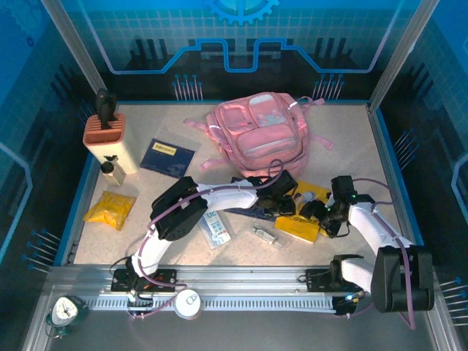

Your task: Pack the student bag

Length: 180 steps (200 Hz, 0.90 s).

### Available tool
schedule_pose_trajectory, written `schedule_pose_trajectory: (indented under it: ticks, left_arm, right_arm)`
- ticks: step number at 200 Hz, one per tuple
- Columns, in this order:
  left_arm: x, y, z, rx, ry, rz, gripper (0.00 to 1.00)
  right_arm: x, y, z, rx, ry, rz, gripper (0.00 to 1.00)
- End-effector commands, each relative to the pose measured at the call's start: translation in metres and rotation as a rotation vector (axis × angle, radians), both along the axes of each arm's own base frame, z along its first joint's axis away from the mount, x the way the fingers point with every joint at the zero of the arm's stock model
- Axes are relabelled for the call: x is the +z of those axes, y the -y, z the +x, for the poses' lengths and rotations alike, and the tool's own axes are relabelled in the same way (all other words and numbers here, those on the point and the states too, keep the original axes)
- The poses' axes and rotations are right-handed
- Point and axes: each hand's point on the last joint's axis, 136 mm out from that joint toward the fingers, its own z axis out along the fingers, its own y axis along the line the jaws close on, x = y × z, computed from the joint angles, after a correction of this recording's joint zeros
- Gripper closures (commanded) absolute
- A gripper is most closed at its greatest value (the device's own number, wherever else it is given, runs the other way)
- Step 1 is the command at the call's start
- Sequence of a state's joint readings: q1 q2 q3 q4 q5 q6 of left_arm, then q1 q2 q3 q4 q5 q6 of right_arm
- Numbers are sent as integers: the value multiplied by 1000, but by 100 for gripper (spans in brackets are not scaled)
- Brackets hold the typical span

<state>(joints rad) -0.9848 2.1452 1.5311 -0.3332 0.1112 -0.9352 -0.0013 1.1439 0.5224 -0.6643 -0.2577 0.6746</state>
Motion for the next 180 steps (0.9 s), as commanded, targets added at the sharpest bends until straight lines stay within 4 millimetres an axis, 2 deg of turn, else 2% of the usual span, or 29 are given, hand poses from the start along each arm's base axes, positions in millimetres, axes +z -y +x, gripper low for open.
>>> schedule_pose_trajectory:
  ticks: [1, 18, 56, 180]
  left_arm:
    - [-21, -12, -4, -11, -35, 59, 72]
    - [-26, -15, -6, -8, -49, 71, 72]
    - [-31, -21, -8, -7, -49, 92, 72]
    - [-30, -19, -11, -15, -59, 83, 72]
  right_arm:
    - [4, -11, 8, 34, 47, 74, 19]
    - [10, -12, 10, 49, 65, 73, 20]
    - [25, -2, 5, 61, 77, 4, 22]
    - [63, -14, 13, 80, 218, 114, 54]
